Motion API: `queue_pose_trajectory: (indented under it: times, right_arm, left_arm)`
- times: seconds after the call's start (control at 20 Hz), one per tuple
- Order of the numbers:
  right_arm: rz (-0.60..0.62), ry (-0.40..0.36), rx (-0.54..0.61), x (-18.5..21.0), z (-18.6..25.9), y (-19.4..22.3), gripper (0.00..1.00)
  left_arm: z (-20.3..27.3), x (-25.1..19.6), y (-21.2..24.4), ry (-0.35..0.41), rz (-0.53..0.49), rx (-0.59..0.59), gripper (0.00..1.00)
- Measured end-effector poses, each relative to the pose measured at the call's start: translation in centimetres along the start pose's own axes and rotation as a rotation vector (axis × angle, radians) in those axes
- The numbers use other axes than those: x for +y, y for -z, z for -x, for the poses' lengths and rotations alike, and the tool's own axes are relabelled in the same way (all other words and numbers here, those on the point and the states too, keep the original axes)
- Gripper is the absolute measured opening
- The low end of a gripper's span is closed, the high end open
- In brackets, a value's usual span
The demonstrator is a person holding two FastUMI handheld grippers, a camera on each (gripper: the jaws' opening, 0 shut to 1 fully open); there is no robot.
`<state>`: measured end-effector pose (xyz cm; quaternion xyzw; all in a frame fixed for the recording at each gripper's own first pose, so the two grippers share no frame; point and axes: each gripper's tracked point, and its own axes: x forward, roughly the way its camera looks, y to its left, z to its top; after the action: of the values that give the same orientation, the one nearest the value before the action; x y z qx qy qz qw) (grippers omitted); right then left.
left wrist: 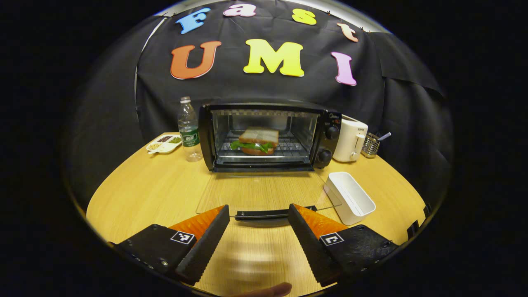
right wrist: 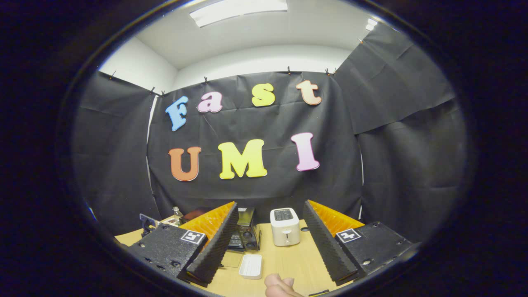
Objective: Open the electric oven with the left hand, put the food in, and close the electric oven.
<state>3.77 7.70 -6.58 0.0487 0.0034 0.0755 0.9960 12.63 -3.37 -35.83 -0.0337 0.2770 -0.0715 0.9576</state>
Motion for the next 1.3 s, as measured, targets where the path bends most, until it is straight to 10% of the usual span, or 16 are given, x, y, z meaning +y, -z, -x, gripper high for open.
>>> queue_pose_trajectory:
  times: [0.2,0.6,0.7,1.3]
  right_arm:
    - [-0.004,0.028,-0.014,-2.2,-0.3,-0.4,1.0]
    - [-0.049,-0.001,0.018,-3.5,-1.3,0.8,0.89]
    - [-0.052,0.001,0.025,-4.1,-1.3,1.0,1.0]
    - [-0.047,0.006,0.087,-4.7,-1.8,2.9,0.89]
  left_arm:
    - [-2.0,-1.7,2.7,0.02,0.0,0.077,0.95]
    - [-5.0,-2.6,6.1,-0.015,0.002,0.221,0.94]
    - [-5.3,-2.5,5.8,-0.034,-0.014,0.22,0.95]
    - [-4.8,-2.4,4.0,-0.044,-0.013,0.167,0.95]
